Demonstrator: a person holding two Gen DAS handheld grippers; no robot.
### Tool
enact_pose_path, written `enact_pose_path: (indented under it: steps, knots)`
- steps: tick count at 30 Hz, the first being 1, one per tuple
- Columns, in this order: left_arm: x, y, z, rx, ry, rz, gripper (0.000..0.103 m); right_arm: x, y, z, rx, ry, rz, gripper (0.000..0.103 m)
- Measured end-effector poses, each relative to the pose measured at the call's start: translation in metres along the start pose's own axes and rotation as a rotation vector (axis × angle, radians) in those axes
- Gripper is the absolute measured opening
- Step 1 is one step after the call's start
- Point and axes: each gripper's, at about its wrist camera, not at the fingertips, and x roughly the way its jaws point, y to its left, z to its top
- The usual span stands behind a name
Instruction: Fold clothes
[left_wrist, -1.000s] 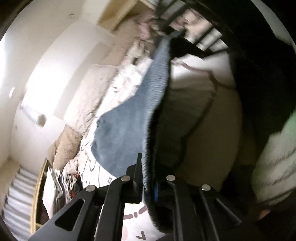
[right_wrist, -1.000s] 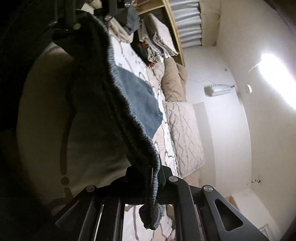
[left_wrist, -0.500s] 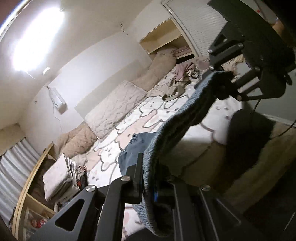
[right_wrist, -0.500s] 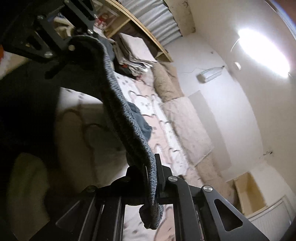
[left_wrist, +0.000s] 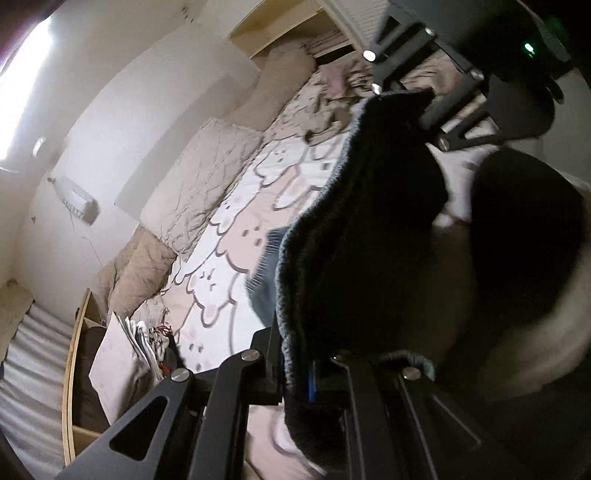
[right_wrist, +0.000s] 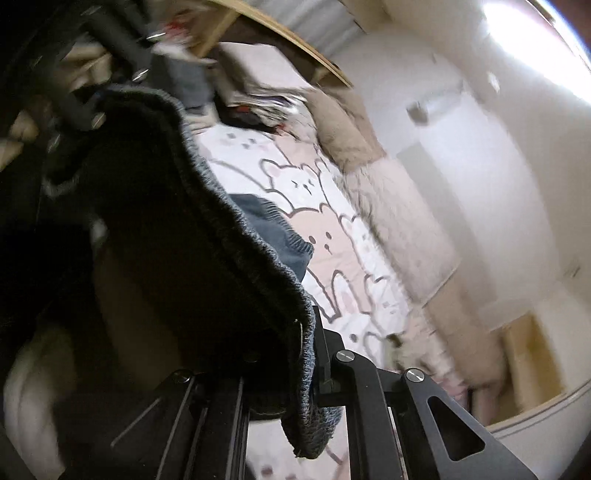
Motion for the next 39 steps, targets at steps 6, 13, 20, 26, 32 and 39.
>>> enact_pose_path:
  steps: [6, 13, 20, 26, 32, 39]
  knots:
    - [0.122, 0.078, 0.023, -0.128, 0.091, -0.079, 0.009, 0.131, -0.083, 0.052, 0.235, 0.105, 0.173, 0.009]
    - [0.241, 0.094, -0.008, -0.211, 0.241, -0.205, 0.009, 0.277, -0.066, 0.045, 0.305, 0.268, 0.347, 0.009]
    - [0.273, 0.129, -0.019, -0.274, 0.268, -0.301, 0.052, 0.325, -0.046, 0.035, 0.354, 0.317, 0.434, 0.009]
    - [0.257, 0.144, -0.025, -0.387, 0.201, -0.403, 0.06, 0.334, -0.069, 0.024, 0.511, 0.338, 0.542, 0.012]
    - [0.244, 0.18, -0.029, -0.508, 0.163, -0.31, 0.061, 0.351, -0.085, 0.016, 0.68, 0.418, 0.612, 0.02]
    - [0.233, 0.196, -0.042, -0.612, 0.14, -0.263, 0.061, 0.351, -0.099, 0.017, 0.728, 0.452, 0.66, 0.024]
